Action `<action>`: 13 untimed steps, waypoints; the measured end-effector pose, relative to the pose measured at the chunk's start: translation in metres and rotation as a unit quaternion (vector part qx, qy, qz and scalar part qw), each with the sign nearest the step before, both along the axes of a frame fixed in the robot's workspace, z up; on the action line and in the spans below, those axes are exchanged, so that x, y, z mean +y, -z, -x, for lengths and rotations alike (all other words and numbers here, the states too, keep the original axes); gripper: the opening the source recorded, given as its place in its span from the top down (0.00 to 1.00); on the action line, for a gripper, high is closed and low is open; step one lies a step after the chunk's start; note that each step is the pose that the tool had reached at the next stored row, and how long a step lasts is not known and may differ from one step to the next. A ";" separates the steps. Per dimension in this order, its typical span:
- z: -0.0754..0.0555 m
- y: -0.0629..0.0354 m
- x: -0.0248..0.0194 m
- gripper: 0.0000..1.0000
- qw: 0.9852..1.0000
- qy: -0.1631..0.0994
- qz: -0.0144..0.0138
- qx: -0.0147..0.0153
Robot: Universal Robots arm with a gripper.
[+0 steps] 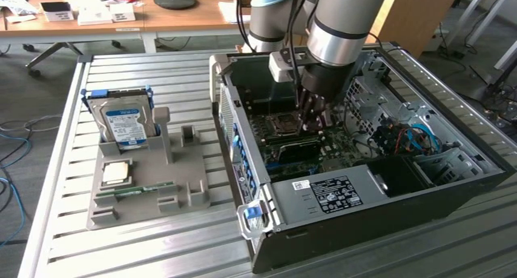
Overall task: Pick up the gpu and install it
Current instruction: 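Press down on the gpu until it lock into place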
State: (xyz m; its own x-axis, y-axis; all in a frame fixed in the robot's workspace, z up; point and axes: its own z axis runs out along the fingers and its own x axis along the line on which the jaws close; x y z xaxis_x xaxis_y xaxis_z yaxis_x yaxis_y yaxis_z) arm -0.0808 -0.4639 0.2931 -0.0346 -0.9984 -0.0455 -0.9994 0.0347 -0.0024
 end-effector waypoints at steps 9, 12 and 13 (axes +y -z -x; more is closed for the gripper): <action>-0.004 0.0001 0.0009 0.89 1.000 0.000 0.000 0.000; -0.004 0.0003 0.0048 0.89 1.000 0.000 0.000 0.000; -0.004 0.0004 0.0054 0.89 1.000 0.000 0.000 0.000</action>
